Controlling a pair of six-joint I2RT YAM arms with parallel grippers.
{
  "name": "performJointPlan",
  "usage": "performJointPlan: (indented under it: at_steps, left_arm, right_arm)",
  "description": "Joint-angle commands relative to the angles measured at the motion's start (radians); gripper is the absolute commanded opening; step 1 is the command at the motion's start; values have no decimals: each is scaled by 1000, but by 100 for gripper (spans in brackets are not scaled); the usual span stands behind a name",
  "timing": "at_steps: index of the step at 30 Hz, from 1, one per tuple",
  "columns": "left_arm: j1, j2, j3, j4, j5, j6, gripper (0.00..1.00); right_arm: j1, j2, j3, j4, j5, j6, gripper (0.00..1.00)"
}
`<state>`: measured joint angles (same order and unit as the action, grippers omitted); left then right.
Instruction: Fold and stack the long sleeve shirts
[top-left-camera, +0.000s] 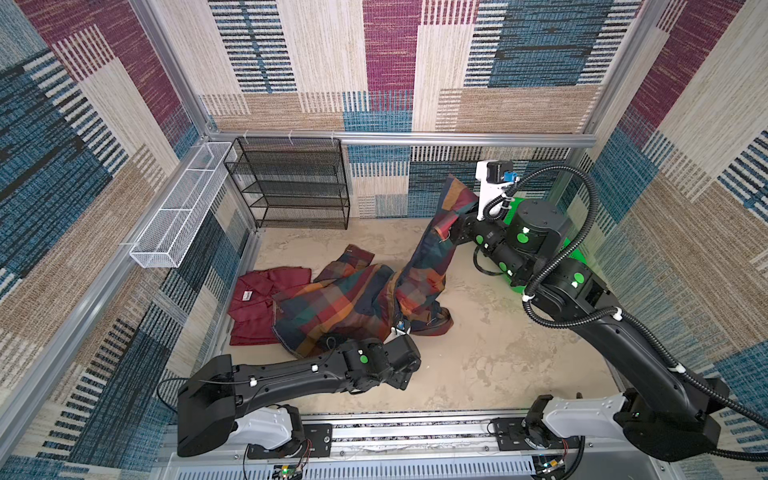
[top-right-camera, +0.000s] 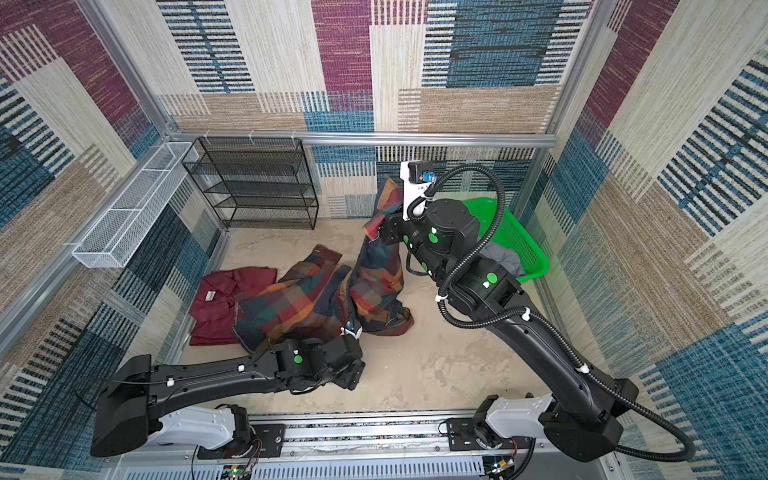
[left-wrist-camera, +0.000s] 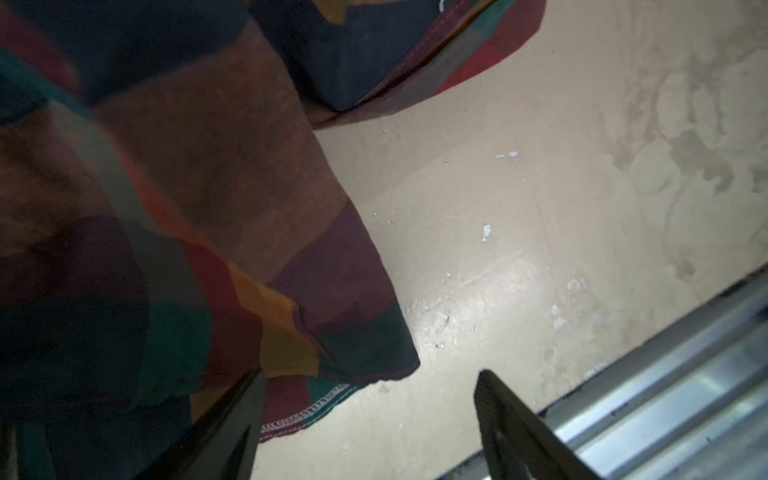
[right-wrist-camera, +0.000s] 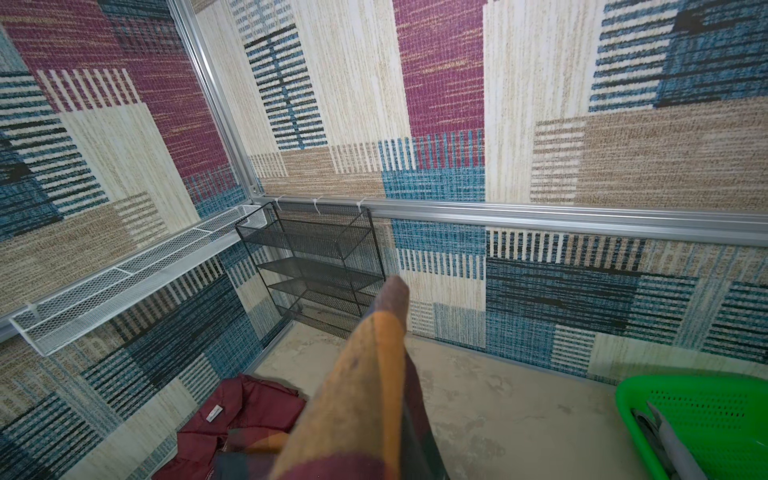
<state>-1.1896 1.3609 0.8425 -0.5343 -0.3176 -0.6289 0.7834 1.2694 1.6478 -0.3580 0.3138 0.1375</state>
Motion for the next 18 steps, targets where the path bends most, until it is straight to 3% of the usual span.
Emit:
performJointPlan:
  at_steps: [1, 6, 10, 16, 18]
  left_arm:
    - [-7, 68, 23, 52, -84, -45, 84]
    - [-11, 191, 91, -2, -129, -58, 80]
    - [-10, 231, 102, -34, -146, -69, 67]
    - [-4, 174, 83, -120, -212, -80, 24]
    - [7, 134, 70, -150, -226, -83, 4]
  right_arm:
    - [0, -12, -3, 16, -22, 16, 0]
    - [-1, -21, 4, 12, -29, 13, 0]
    - [-1, -34, 12, 7, -29, 10, 0]
    - [0, -57, 13, 6, 12, -4, 0]
    - [-1, -63, 18, 1, 32, -9, 0]
